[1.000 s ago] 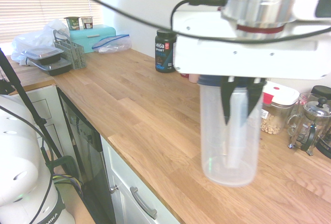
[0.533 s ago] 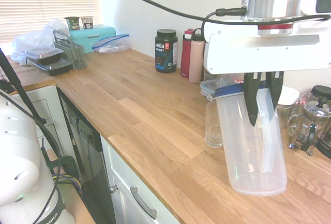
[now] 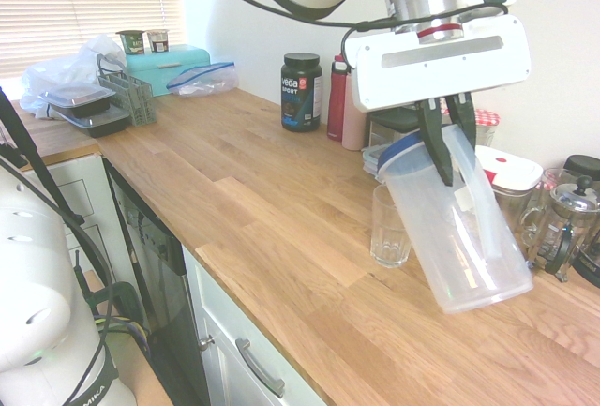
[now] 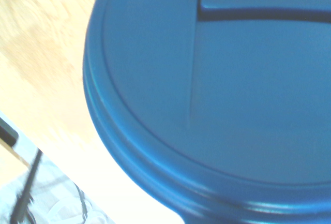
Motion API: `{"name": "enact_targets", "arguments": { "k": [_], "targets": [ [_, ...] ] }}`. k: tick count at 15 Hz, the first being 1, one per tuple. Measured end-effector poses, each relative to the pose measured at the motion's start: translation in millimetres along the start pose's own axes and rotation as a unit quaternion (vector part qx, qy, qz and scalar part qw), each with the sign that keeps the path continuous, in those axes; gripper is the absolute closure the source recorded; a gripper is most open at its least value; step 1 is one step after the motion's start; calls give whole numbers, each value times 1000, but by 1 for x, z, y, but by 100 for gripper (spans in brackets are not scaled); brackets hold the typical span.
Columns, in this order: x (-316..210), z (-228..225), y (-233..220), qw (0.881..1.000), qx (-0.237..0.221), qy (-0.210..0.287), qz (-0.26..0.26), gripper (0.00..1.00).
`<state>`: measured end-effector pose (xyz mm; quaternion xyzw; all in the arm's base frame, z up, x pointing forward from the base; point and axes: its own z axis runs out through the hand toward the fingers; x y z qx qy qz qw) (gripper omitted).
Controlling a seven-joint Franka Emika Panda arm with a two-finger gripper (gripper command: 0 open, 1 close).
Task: Pour me some water
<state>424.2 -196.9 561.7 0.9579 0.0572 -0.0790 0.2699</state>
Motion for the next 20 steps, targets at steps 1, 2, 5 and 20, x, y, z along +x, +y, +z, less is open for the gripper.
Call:
{"name": "enact_targets", "arguments": {
  "k": [1, 2, 5, 20],
  "targets": [
    [-1, -2, 3, 1000, -10, -2, -1, 100],
    [-1, -3, 5, 1000, -21, -6, -3, 100],
    [-1, -1, 6, 999, -47, -16, -12, 100],
    [-53, 0, 31, 981, 128, 84, 121, 100]
  ]
}}
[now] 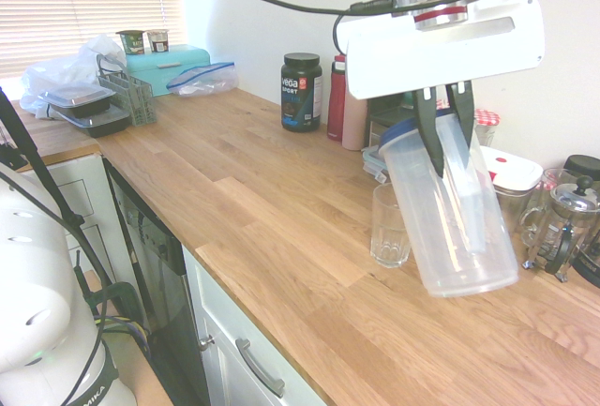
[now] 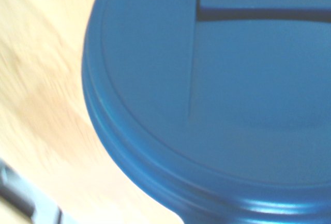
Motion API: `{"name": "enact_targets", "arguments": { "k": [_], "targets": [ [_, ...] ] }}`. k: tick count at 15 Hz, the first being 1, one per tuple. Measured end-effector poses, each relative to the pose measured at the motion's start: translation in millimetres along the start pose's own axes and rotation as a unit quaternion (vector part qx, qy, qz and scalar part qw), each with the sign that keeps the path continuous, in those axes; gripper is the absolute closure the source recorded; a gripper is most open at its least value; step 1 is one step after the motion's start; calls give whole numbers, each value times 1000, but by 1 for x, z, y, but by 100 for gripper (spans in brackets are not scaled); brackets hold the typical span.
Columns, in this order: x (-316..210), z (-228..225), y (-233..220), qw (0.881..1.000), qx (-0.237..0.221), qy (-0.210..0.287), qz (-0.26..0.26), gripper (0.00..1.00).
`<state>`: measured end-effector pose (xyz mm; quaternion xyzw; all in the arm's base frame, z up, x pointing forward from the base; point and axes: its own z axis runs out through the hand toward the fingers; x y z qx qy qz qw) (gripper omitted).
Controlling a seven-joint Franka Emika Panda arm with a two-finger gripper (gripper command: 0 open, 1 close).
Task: Pour me some water
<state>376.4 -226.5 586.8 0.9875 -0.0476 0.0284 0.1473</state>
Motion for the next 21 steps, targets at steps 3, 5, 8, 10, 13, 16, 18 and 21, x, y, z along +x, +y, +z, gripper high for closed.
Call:
{"name": "enact_targets", "arguments": {
  "k": [3, 5, 8, 10, 13, 16, 18, 21],
  "targets": [
    [-19, 12, 28, 996, 52, 30, 65, 100],
    [-28, 26, 43, 989, 78, 38, 119, 100],
    [-39, 30, 50, 973, 117, 50, 192, 100],
    [-47, 32, 52, 960, 135, 70, 236, 100],
    [-69, 27, 61, 938, 146, 103, 296, 100],
    [-106, 13, 54, 925, 148, 102, 335, 100],
    [-134, 3, 36, 924, 148, 90, 340, 100],
    [-171, -12, -7, 928, 153, 80, 330, 100]
  ]
}}
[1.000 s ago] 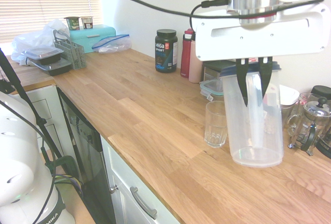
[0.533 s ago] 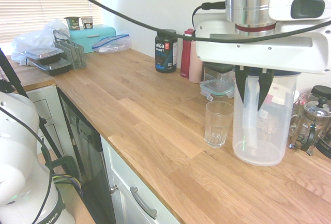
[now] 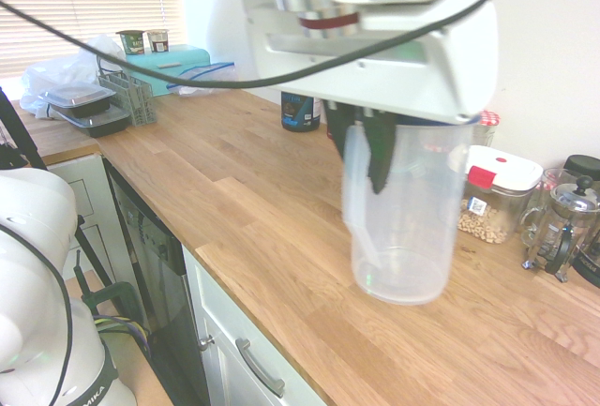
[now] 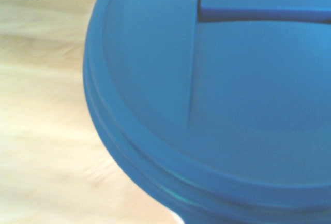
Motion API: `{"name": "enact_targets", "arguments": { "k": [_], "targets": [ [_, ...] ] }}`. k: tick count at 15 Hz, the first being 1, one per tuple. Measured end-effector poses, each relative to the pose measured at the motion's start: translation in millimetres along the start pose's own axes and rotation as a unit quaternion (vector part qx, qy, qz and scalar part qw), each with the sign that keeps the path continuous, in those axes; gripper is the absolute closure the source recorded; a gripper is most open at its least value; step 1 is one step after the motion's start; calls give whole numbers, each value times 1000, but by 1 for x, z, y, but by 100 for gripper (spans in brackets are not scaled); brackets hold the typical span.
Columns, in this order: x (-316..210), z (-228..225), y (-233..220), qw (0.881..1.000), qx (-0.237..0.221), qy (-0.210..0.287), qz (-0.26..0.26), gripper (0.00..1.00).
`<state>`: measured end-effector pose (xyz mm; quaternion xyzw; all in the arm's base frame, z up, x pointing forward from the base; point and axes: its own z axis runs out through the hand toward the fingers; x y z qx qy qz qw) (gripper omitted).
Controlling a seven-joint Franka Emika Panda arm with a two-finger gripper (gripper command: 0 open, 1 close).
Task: Pour me some water
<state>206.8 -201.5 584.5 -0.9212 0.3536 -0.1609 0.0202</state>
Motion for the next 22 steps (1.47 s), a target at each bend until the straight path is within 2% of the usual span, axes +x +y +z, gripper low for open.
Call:
{"name": "enact_targets", "arguments": {
  "k": [5, 7, 13, 16, 19, 22],
  "targets": [
    [-82, -11, -69, 999, 26, 4, -37, 100],
    [-107, -1, -114, 998, 40, 3, -48, 100],
    [-162, 40, -244, 993, 95, 47, -49, 100],
    [-183, 68, -305, 993, 101, 61, -27, 100],
    [-181, 73, -354, 993, 111, 47, -5, 100],
    [-186, 91, -385, 994, 104, 30, 26, 100]
  ]
}}
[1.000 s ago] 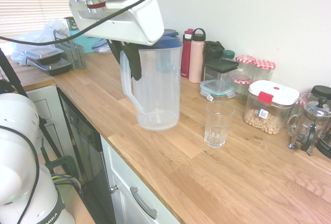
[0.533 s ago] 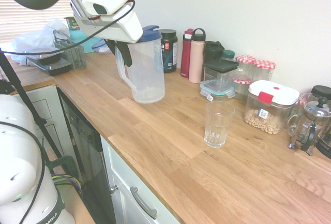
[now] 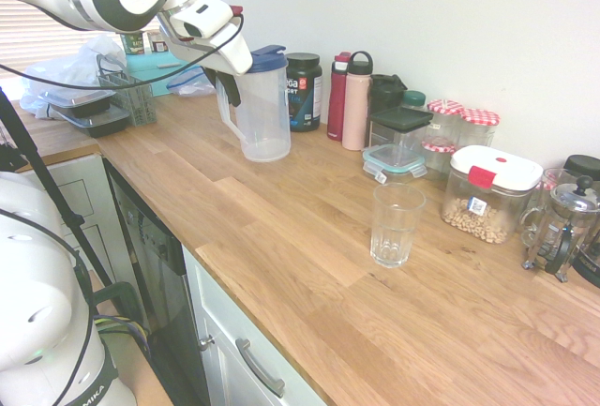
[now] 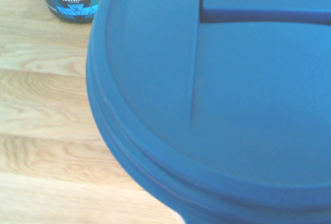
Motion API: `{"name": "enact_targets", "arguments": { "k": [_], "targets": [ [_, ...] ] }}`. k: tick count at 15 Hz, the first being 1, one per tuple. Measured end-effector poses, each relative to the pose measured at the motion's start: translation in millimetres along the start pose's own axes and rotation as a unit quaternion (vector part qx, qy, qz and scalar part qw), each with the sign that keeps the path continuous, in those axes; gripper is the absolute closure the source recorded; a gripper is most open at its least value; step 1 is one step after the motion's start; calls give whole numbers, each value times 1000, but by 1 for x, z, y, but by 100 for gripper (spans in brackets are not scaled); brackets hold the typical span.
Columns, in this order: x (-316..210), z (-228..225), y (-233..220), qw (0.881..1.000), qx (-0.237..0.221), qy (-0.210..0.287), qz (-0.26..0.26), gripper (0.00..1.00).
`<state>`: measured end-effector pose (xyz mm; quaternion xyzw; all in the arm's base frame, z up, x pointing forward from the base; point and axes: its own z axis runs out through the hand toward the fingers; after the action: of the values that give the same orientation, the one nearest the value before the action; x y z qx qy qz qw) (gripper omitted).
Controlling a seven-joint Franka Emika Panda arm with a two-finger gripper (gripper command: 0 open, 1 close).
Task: Pour me some water
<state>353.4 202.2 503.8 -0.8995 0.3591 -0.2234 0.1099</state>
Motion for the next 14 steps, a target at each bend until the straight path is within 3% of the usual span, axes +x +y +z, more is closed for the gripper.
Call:
{"name": "enact_targets", "arguments": {
  "k": [9, 10, 14],
  "targets": [
    [-30, 69, -22, 999, -14, -18, 38, 100],
    [-31, 71, -23, 999, -13, -17, 39, 0],
    [-30, 71, -24, 999, -12, -14, 39, 0]
  ]
}}
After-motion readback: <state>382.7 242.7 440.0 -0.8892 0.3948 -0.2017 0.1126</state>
